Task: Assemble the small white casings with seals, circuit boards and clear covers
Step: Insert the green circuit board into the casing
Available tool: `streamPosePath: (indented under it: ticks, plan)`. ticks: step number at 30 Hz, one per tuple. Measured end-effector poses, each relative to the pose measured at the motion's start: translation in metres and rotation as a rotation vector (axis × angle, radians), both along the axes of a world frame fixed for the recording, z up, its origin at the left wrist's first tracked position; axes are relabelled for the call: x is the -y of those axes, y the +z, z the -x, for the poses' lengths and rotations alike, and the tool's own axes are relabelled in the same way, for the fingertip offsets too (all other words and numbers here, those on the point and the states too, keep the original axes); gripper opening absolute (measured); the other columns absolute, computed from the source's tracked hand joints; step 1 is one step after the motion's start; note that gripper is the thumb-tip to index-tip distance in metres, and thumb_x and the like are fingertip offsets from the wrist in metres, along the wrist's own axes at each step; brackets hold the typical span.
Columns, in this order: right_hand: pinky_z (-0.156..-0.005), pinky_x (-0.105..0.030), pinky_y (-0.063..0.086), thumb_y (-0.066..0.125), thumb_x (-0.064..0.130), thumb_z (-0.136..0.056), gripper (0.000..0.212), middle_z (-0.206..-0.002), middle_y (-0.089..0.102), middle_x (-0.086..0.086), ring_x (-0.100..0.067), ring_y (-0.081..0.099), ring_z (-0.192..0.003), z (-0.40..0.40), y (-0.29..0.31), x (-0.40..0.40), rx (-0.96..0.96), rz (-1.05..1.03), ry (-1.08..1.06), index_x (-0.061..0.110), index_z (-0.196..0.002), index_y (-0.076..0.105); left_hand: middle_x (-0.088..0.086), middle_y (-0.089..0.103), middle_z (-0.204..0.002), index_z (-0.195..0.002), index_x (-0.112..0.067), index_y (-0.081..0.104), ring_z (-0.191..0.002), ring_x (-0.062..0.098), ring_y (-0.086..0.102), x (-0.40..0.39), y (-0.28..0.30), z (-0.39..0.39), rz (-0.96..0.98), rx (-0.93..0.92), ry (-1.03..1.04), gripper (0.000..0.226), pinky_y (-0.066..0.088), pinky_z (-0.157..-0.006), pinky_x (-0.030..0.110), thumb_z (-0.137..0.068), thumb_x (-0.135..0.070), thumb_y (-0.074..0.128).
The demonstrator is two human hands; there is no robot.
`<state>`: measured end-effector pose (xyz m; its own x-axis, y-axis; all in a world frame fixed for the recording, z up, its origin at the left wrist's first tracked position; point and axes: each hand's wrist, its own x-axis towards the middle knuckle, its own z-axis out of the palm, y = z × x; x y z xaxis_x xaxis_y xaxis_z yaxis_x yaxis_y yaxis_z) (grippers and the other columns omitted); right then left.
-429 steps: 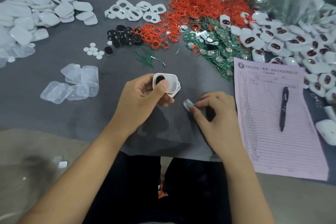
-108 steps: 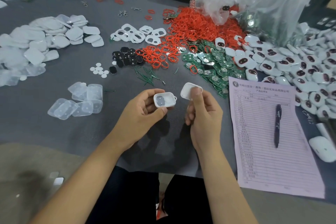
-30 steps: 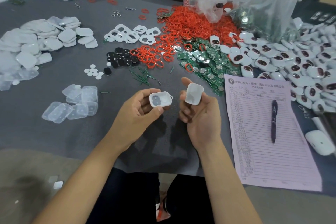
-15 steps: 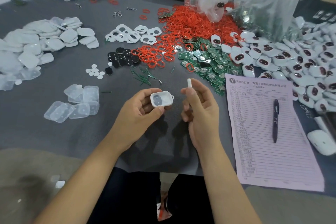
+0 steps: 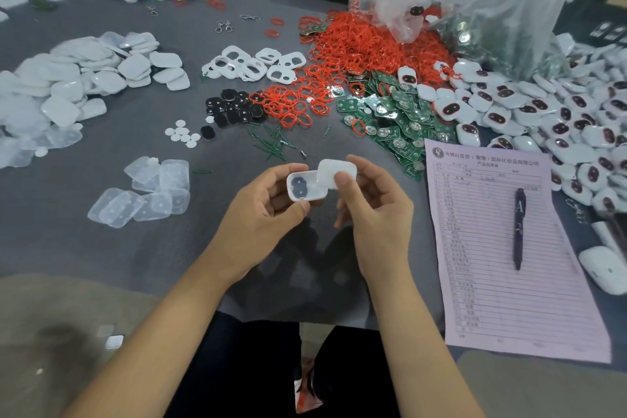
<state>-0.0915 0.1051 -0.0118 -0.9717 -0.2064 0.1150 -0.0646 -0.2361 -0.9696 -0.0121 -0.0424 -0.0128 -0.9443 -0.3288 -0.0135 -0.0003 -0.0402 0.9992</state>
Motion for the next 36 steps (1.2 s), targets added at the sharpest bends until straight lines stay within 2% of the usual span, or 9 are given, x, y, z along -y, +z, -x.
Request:
streamPosePath:
  ticks: [2,5,8,13,21,24,27,30,36]
  plan:
    - [-0.045,-0.026,0.05,0.073,0.016,-0.095,0.013,-0.068,0.068,-0.002,-0.013,0.059,-0.056,-0.0023,-0.0008,0.0002,-0.036,-0.042,0.034,0.021,-0.105,0.078,0.0,0.074,-0.126,-0.136,-0.012,0.06,-0.119,0.014,0.069,0.0,0.0008,-0.0002,0.012,-0.007,-0.009,0.047,0.055,-0.097,0.023,-0.094,0.007,0.068]
    - [-0.045,-0.028,0.052,0.073,0.015,-0.095,0.011,-0.079,0.07,-0.006,-0.016,0.063,-0.06,-0.003,0.0001,-0.0002,-0.04,-0.029,0.089,0.015,-0.106,0.077,0.0,0.073,-0.127,-0.137,-0.012,0.059,-0.119,0.014,0.069,0.0006,0.0008,0.0004,0.024,-0.014,-0.023,0.048,0.054,-0.098,0.023,-0.094,0.007,0.068]
    - [-0.047,-0.028,0.054,0.075,0.015,-0.095,0.011,-0.086,0.074,-0.009,-0.019,0.067,-0.062,-0.0034,0.0006,-0.0014,-0.011,-0.021,0.118,0.017,-0.105,0.078,-0.004,0.073,-0.127,-0.137,-0.014,0.06,-0.118,0.012,0.069,0.0014,-0.0007,0.0001,0.072,-0.019,-0.034,0.049,0.054,-0.097,0.021,-0.094,0.006,0.068]
    - [-0.043,-0.026,0.05,0.076,0.012,-0.093,0.009,-0.076,0.075,-0.007,-0.018,0.067,-0.057,-0.0035,-0.001,-0.0027,0.003,-0.093,0.071,0.015,-0.101,0.081,-0.006,0.072,-0.127,-0.138,-0.02,0.06,-0.12,0.013,0.068,0.0022,-0.0039,-0.0006,0.149,-0.018,-0.065,0.05,0.054,-0.103,0.029,-0.094,0.003,0.07]
    - [-0.044,-0.02,0.042,0.077,0.017,-0.093,0.01,-0.061,0.066,0.004,-0.009,0.053,-0.047,-0.0002,-0.003,-0.0032,-0.002,-0.185,0.056,0.018,-0.101,0.083,-0.007,0.073,-0.126,-0.138,-0.022,0.061,-0.118,0.012,0.069,0.003,-0.005,0.0003,0.186,-0.031,-0.095,0.053,0.054,-0.101,0.025,-0.093,0.004,0.071]
    - [-0.055,-0.015,0.045,0.079,0.022,-0.092,0.009,-0.073,0.074,0.01,-0.002,0.062,-0.061,0.0008,-0.0043,-0.0008,-0.015,-0.23,0.021,0.021,-0.099,0.084,-0.01,0.072,-0.127,-0.137,-0.026,0.061,-0.118,0.012,0.069,0.0044,-0.0063,0.0005,0.202,-0.042,-0.094,0.054,0.054,-0.101,0.026,-0.092,0.002,0.072]
    - [-0.063,-0.017,0.048,0.08,0.023,-0.09,0.006,-0.086,0.079,0.006,-0.003,0.068,-0.073,0.0018,-0.0055,0.001,-0.029,-0.271,-0.003,0.023,-0.095,0.084,-0.005,0.071,-0.13,-0.14,-0.022,0.06,-0.12,0.017,0.069,0.0049,-0.0083,0.0004,0.178,-0.041,-0.096,0.052,0.055,-0.104,0.037,-0.093,-0.004,0.072]
    - [-0.066,-0.018,0.049,0.079,0.023,-0.091,0.004,-0.086,0.078,0.007,-0.005,0.071,-0.076,0.0024,-0.005,0.0019,-0.059,-0.315,0.008,0.025,-0.092,0.083,-0.003,0.071,-0.13,-0.14,-0.021,0.06,-0.12,0.019,0.069,0.0048,-0.0081,0.0009,0.161,-0.038,-0.093,0.051,0.055,-0.105,0.042,-0.092,-0.012,0.074]
    - [-0.066,-0.014,0.049,0.077,0.019,-0.093,0.005,-0.081,0.077,0.01,-0.002,0.069,-0.074,0.0013,-0.0032,0.0026,-0.092,-0.314,-0.002,0.019,-0.091,0.081,-0.003,0.072,-0.129,-0.14,-0.018,0.06,-0.12,0.017,0.069,0.0055,-0.0079,-0.0002,0.139,-0.029,-0.103,0.05,0.056,-0.104,0.037,-0.093,-0.016,0.077]
